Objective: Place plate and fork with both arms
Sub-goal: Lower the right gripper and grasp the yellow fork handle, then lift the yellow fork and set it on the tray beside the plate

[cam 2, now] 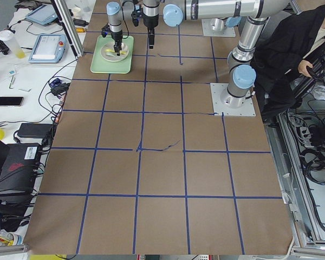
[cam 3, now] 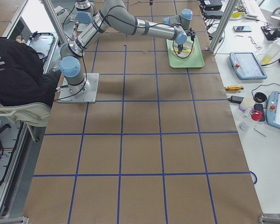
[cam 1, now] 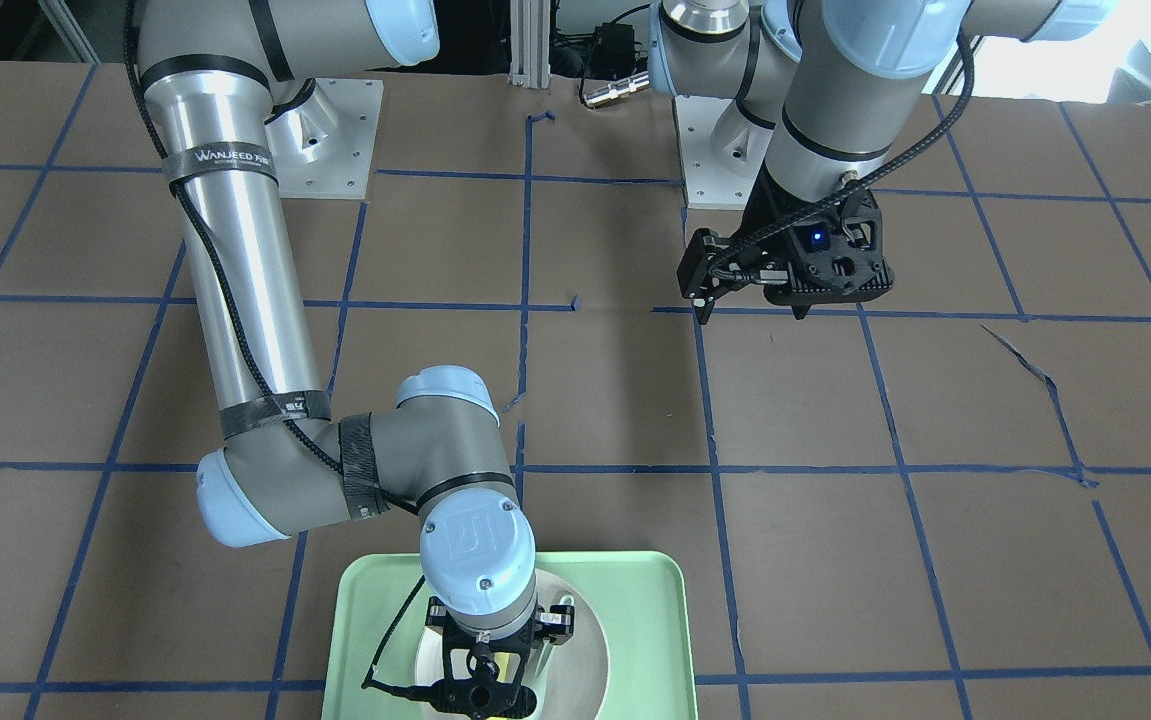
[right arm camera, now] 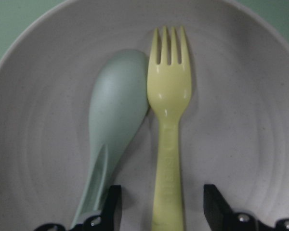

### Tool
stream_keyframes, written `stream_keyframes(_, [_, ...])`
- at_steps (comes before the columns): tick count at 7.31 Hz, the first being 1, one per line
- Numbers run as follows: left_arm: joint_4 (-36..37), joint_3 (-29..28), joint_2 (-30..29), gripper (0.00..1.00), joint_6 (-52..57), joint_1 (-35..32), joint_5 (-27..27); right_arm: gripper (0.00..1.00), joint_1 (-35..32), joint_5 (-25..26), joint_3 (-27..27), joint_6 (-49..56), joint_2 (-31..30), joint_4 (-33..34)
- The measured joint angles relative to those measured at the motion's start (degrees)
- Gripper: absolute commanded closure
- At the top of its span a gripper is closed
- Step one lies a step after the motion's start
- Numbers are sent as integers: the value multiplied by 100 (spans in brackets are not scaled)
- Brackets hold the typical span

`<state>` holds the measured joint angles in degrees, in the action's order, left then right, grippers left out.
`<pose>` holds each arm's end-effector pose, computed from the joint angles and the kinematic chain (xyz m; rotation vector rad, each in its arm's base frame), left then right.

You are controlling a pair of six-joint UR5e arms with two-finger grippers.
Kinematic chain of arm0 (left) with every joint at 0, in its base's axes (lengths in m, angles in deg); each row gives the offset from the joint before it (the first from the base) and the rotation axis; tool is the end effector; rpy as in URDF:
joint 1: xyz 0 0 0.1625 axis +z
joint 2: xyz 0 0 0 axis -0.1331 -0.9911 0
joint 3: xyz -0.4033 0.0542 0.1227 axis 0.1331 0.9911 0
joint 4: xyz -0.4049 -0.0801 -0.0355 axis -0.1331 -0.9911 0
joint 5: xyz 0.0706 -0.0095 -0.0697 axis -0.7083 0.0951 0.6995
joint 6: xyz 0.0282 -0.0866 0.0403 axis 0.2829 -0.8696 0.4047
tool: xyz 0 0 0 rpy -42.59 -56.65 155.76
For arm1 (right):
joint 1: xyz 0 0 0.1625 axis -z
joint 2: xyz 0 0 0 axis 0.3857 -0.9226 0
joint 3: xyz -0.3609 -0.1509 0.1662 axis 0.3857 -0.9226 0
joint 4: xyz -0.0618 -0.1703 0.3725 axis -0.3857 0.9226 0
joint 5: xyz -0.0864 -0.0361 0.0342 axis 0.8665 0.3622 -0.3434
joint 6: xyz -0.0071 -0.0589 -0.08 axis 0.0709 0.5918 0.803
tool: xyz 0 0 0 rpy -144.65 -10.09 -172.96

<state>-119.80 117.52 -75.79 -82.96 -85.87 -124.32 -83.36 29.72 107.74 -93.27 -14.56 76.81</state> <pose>-0.1647 -0.5021 0.4366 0.1511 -3.1294 0.0676 0.3539 -0.7389 0.1856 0.1422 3.0913 -0.0818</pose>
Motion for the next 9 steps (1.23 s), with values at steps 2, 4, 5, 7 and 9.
stream_keyframes(2, [4, -1, -13, 0, 0, 0, 0, 71, -4, 28, 21, 18, 2, 16])
stream_keyframes(4, [7, -7, -17, 0, 0, 0, 1, 76, -4, 61, 25, 50, -13, 18])
stream_keyframes(5, [6, -11, -16, 0, 0, 0, 0, 75, -4, 70, 30, 62, -24, 19])
stream_keyframes(7, [6, -32, -16, 0, 2, 0, 1, 75, -2, 82, 66, 149, -118, 12])
stream_keyframes(9, [10, -46, -15, 0, 8, 1, 4, 75, 40, 142, 302, 518, -433, -24])
